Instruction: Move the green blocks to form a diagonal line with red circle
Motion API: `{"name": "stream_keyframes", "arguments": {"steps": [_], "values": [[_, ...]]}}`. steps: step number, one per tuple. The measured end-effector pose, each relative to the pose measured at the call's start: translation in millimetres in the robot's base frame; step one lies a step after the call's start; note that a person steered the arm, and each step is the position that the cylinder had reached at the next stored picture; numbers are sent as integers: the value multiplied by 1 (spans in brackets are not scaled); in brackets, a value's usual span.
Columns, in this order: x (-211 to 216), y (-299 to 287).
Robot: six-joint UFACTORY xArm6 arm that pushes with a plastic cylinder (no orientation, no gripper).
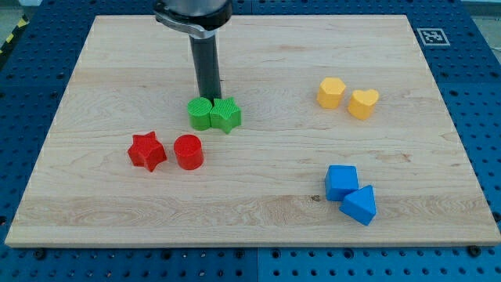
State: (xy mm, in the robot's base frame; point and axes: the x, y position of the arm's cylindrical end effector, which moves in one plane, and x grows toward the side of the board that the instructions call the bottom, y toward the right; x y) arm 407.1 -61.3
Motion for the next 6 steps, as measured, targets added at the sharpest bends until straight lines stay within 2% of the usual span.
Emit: {"name": "stream_keyframes", "arguments": {"steps": [2, 4, 6], "values": [[-8, -5], [-10, -64], [0, -51]]}}
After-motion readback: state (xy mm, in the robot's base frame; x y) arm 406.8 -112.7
